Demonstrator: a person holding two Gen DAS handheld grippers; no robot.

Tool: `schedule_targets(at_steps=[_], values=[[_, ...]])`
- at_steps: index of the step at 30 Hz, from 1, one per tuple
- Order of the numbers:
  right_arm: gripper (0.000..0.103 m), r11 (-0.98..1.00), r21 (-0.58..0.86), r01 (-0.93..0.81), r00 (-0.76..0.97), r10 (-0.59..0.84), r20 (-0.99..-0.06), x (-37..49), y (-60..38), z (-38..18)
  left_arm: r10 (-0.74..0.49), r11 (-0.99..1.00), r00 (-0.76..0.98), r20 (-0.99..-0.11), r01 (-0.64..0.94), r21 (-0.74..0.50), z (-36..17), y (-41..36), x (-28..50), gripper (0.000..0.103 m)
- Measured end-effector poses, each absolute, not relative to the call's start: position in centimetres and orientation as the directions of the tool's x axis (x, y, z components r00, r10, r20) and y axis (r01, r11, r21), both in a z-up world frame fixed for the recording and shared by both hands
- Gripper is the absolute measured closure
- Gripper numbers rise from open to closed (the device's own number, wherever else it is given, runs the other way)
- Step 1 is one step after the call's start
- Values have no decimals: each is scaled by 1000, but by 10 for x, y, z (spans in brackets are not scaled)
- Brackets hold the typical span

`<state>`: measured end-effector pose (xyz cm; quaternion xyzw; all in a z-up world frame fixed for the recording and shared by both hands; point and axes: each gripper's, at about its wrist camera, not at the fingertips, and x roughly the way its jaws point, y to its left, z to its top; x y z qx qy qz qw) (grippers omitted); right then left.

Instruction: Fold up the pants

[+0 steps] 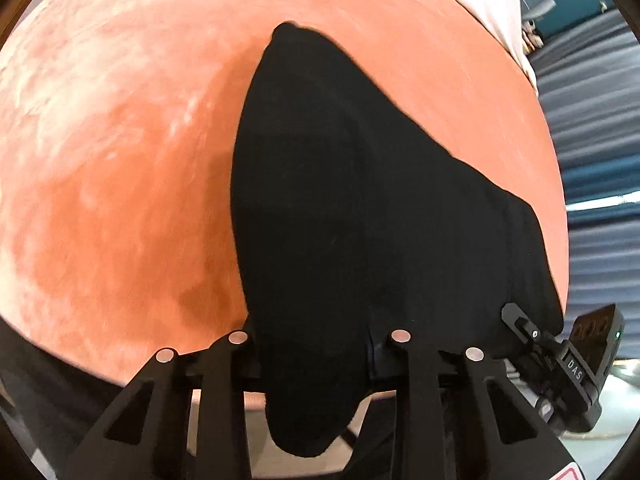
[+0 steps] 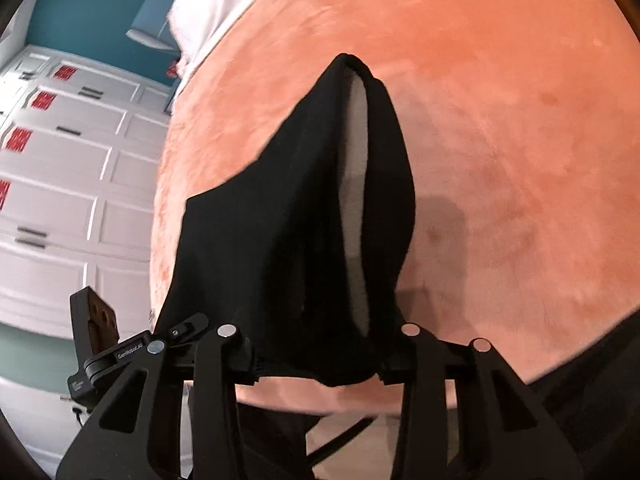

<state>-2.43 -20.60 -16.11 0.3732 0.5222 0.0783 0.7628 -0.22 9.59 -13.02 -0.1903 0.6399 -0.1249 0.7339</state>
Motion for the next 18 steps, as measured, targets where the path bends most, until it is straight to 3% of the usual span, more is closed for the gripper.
schedule_targets(at_steps=[5,18], values=[[64,737,598,314,354,494,-794,-46,-206,-189,-382,919,104,-918,-60,-389,-151,92,-25,74],[49,638,671,377,367,562,-741,-45,-214,-215,-306,948,128,-943,-45,-314,-151,68,-12,66]])
